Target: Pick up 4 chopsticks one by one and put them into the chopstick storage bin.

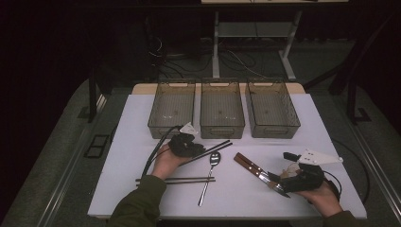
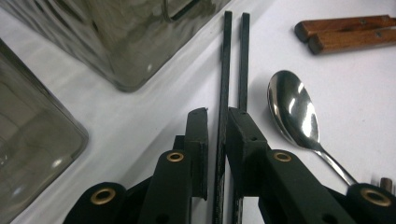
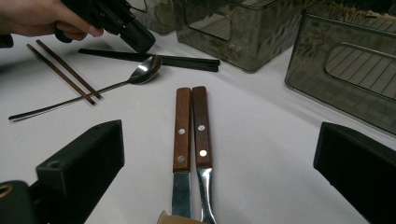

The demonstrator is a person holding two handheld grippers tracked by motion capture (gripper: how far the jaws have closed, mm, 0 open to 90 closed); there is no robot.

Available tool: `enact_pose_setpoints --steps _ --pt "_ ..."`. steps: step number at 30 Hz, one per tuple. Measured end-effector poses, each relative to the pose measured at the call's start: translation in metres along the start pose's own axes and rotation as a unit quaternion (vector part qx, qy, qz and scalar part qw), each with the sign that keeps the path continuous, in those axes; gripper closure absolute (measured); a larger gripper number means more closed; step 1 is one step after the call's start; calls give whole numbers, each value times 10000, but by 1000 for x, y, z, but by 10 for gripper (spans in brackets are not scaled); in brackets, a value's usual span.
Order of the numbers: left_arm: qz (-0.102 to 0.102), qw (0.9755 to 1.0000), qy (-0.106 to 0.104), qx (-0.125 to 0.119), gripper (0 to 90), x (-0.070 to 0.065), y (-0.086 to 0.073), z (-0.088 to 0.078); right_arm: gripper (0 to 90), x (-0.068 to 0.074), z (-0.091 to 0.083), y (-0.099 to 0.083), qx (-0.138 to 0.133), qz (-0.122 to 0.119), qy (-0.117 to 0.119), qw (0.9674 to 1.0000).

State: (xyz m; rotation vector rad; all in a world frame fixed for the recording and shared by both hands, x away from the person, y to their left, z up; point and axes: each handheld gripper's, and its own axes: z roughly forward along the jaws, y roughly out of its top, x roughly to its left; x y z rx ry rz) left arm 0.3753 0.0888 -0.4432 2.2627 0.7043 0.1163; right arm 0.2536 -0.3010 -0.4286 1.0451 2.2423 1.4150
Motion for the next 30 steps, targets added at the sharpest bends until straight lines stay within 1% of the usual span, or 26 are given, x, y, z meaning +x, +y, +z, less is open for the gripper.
enact_pose_setpoints --steps 2,4,6,11,14,17,19,20,21,22,25,26,30 --pt "64 10000 -20 43 783 0 -1 0 18 0 0 0 -2 2 -2 10000" --pt "41 10000 -30 53 786 0 -1 1 18 0 0 0 -4 3 -10 10000" --pt "87 9999 -33 110 792 0 -2 1 18 0 0 0 -5 2 -10 10000" --pt "43 10000 -46 77 805 0 -4 2 18 0 0 0 -12 -1 -18 10000" --pt "127 9999 -40 62 808 1 -5 2 18 0 0 0 -13 1 -18 10000" --pt "156 9999 -45 42 823 1 -5 2 18 0 0 0 -9 1 -15 10000" --pt "245 9997 -29 56 831 0 -5 2 18 0 0 0 -12 0 -16 10000" --pt "216 9997 -20 59 835 -1 -6 2 18 0 0 0 -11 0 -15 10000" --pt "234 9997 -17 62 842 -1 -6 2 18 0 0 0 -11 5 -18 10000" --pt "373 9993 -19 91 842 0 -5 1 18 0 0 0 -11 5 -18 10000" --pt "398 9992 -27 95 846 0 -5 1 18 0 0 0 -13 5 -18 10000" --pt "368 9993 -30 95 848 -1 -6 1 18 0 0 0 -12 5 -18 10000" --pt "497 9987 -11 99 855 -1 -5 1 18 0 0 0 -12 13 -19 10000"
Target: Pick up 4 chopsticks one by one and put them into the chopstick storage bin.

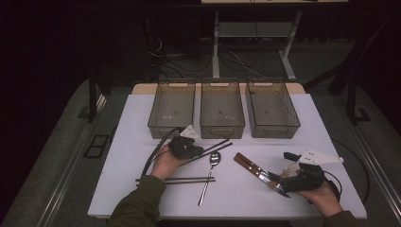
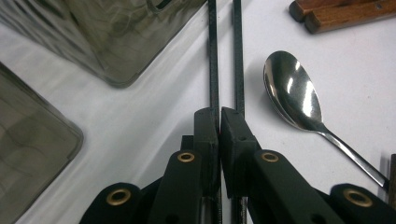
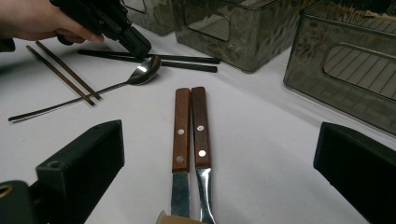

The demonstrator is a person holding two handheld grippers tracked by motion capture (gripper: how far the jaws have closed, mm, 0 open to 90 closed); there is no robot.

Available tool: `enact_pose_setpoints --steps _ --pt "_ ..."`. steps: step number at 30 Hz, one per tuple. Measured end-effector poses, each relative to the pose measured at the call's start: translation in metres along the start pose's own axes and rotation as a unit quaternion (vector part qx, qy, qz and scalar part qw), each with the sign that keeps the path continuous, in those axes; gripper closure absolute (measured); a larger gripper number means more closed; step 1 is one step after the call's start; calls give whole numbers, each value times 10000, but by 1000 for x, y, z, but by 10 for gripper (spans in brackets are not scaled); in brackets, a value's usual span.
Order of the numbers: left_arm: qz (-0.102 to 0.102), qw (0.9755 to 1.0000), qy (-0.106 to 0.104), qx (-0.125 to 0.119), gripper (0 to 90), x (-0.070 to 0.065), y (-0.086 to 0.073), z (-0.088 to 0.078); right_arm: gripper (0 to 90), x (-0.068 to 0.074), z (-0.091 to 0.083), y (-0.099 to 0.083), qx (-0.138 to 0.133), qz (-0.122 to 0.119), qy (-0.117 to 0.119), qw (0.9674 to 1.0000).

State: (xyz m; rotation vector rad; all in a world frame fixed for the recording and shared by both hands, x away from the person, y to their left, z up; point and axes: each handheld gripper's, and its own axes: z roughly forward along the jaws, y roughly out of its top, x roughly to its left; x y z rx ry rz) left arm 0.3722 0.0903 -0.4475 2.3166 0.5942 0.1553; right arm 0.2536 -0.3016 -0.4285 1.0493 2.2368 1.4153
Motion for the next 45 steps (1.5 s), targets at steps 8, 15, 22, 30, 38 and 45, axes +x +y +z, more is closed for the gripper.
enact_pose_setpoints --steps 8,15,22,30,38,45 --pt "18 10000 -16 6 856 0 0 -2 18 0 0 0 -4 11 -2 10000" --pt "-32 10000 -14 -68 857 2 0 -10 18 -1 -1 0 -20 22 -7 10000" --pt "-72 9999 -64 -109 856 3 1 -18 18 -1 -2 0 -61 54 -30 10000" --pt "-137 9998 -112 -33 856 0 1 -25 18 -2 -2 0 -78 54 -35 9999" --pt "-114 9998 -112 142 856 -6 4 -32 18 -2 -3 0 -89 55 -47 9999" --pt "-106 9997 -131 185 856 -9 5 -38 18 -2 -3 1 -113 55 -37 9999"
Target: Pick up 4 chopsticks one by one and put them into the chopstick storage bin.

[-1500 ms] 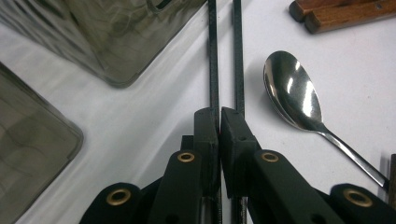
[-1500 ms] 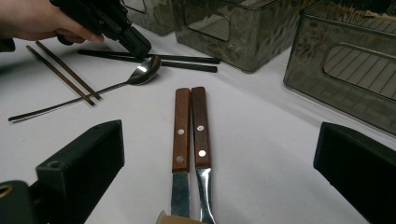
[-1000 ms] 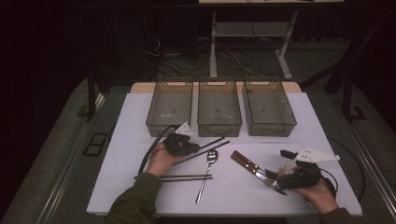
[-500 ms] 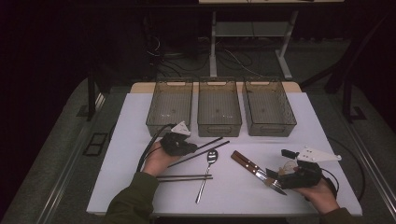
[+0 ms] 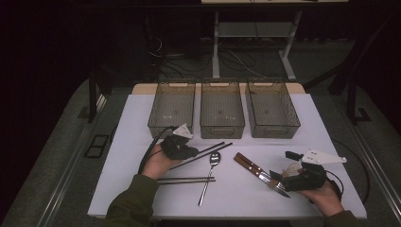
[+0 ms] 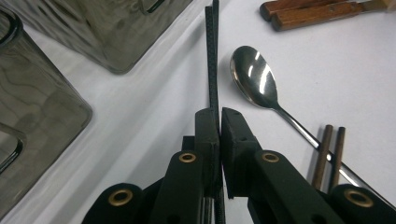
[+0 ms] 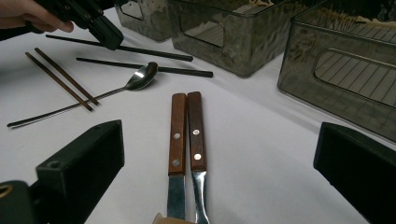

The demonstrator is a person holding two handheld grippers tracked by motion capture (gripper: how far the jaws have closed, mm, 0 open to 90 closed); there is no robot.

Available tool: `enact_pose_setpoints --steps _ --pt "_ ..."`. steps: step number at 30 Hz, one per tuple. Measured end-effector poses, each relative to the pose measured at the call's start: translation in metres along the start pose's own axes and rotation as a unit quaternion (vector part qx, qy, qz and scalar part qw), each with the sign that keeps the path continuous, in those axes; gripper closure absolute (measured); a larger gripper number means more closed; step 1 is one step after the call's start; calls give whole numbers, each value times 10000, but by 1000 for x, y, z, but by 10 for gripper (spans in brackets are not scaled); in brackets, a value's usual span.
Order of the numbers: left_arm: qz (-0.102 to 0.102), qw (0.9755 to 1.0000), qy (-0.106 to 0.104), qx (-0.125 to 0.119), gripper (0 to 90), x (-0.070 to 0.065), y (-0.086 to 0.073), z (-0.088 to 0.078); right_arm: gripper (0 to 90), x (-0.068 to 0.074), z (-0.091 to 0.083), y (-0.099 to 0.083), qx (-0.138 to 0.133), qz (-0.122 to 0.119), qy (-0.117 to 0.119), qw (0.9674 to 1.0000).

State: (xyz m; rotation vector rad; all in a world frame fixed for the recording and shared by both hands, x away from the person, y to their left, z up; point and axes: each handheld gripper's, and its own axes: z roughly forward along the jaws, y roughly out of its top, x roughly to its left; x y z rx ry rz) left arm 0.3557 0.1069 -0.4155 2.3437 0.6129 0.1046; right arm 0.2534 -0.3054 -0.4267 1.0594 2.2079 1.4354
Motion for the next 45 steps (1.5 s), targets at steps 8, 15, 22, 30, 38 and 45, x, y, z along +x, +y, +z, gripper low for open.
enact_pose_setpoints --steps 8,15,22,30,38,45 --pt "-147 9997 25 -180 856 0 0 -17 18 0 0 0 -3 10 10 10000" --pt "-260 9991 -38 -337 856 4 -1 -29 18 0 0 0 -1 9 15 10000" --pt "-287 9982 -104 -520 856 4 2 -43 18 1 0 0 9 0 22 10000" --pt "-392 9960 6 -802 855 10 0 -58 18 0 1 0 37 -9 33 10000" --pt "-584 9929 226 -1016 855 20 -6 -68 18 1 1 0 44 -27 39 10000" --pt "-754 9901 454 -1097 855 33 -7 -71 18 1 3 0 17 29 56 10000"
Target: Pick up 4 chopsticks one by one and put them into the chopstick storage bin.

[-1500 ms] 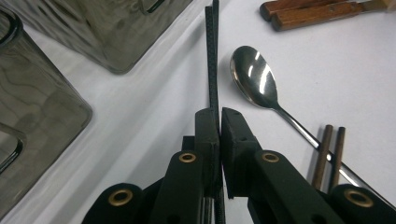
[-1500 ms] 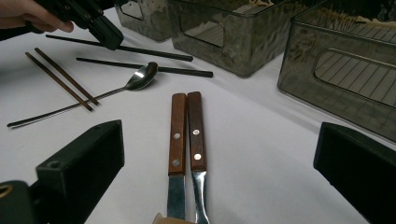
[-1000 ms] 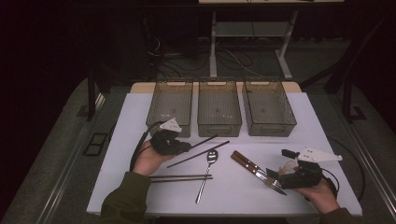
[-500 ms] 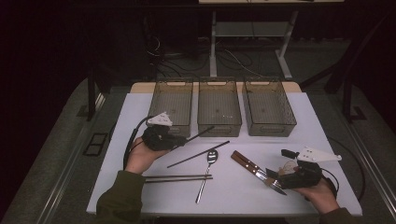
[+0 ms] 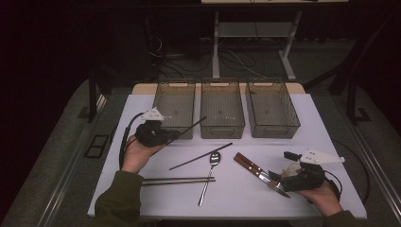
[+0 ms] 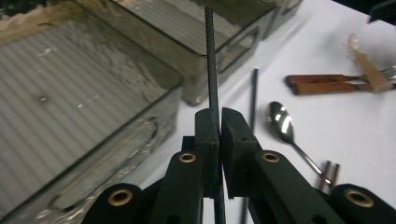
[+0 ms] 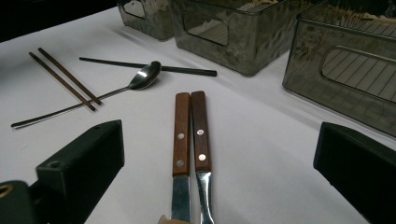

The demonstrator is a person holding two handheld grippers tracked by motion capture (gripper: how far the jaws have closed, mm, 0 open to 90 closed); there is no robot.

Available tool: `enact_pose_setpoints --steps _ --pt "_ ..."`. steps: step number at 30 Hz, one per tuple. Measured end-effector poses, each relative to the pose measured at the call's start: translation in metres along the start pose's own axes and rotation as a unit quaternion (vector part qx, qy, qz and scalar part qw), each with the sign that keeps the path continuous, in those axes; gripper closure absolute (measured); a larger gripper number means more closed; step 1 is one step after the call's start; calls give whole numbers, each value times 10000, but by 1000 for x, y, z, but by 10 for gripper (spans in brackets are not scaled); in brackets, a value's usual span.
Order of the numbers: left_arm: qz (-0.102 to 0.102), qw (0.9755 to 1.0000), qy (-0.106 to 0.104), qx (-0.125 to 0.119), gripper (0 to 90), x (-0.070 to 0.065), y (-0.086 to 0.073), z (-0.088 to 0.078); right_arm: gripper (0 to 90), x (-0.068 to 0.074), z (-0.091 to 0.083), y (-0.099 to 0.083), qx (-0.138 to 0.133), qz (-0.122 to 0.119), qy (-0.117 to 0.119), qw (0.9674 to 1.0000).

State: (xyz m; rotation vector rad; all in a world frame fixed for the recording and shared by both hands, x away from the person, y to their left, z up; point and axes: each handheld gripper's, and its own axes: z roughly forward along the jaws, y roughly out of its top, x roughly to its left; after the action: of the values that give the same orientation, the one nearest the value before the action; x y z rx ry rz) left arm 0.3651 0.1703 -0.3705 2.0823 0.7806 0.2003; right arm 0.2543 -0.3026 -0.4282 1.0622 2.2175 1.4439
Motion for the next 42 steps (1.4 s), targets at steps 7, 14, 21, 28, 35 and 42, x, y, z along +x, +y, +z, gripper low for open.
enact_pose_setpoints --steps 7,14,21,28,35,42 --pt "-127 9997 206 16 855 15 5 1 18 -1 -1 0 -19 60 -16 10000" --pt "-256 9990 376 -24 854 31 17 -2 18 -1 -1 0 -21 66 -10 10000" --pt "-374 9977 561 -20 854 43 27 5 18 -1 -1 0 -34 104 -26 9999" --pt "-410 9961 771 118 854 57 36 17 18 0 0 0 -63 97 -6 9999" --pt "-731 9933 895 61 854 76 42 25 18 1 1 0 -83 91 35 9999" --pt "-941 9899 1048 129 854 94 46 32 18 1 0 0 -109 108 62 9999"
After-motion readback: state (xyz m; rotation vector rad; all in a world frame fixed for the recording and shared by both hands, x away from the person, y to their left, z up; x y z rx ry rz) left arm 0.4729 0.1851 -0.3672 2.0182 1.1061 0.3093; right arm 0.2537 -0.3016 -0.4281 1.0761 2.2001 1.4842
